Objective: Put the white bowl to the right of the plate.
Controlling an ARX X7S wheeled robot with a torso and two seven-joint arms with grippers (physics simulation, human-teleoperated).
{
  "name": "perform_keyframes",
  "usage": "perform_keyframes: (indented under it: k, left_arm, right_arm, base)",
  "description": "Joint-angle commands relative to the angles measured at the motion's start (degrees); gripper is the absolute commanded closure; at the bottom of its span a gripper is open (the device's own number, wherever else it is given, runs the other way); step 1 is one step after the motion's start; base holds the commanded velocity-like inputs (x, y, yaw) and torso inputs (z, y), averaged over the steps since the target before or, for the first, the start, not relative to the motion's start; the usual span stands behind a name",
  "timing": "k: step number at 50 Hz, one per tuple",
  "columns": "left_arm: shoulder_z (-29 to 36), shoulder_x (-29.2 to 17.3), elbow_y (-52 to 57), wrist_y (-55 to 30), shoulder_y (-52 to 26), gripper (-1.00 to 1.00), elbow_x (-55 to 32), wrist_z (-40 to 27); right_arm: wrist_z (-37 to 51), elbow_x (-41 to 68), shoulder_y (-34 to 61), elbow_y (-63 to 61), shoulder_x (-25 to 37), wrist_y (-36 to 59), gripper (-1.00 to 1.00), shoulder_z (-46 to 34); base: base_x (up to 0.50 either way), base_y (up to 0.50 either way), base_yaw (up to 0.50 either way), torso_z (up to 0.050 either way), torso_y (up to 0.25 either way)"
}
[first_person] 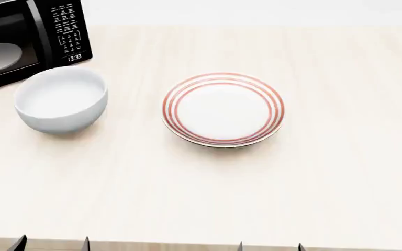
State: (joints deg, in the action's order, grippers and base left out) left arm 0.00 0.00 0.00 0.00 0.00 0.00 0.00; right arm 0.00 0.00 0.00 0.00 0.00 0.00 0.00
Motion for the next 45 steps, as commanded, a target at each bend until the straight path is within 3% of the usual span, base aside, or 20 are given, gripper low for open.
perform_keyframes:
  k: [1,7,13,27,31,45]
  left_arm:
    - [0.82,-0.8,0.14,-0.05,0.07,-1.0,-0.8,-0.6]
    - [2.99,-2.15,1.21,-2.92,-0.13,-1.0,0.6,-3.36]
    - [3.65,-2.65,5.99,-8.49,1.04,-1.0,-0.32,-4.7]
    - [1.49,-5.36,25.22,-25.27,-3.05,-1.0,-3.31,-5.75]
    - [1.07,-5.62,26.04,-25.82,-3.41,-1.0,-3.91,-6.32]
    - [2.5,-6.32,25.57,-26.44,-3.36,-1.0,-5.47,-6.69]
  right_arm:
    - [1.17,0.89,-0.07,-0.23,0.89,0.15,-1.0,-1.16]
    - [8.44,-5.13,0.87,1.59,1.43,0.06,-1.0,-4.15]
    - [8.54,-2.88,0.48,-1.66,2.37,3.68,-1.0,-4.86]
    - [6.92,5.19,3.52,-26.52,4.73,21.25,-1.0,-2.25]
    - [1.95,11.56,3.67,-27.69,6.46,24.35,-1.0,-1.37]
    - [5.29,10.65,5.26,-28.29,7.26,26.44,-1.0,-1.47]
  base:
    - [0.0,0.0,0.0,0.0,0.0]
    - [0.0,0.0,0.0,0.0,0.0]
    - [0.0,0.0,0.0,0.0,0.0]
    - [0.0,0.0,0.0,0.0,0.0]
    - [0.11,0.04,0.0,0.0,0.0]
    - [0.5,0.26,0.0,0.0,0.0]
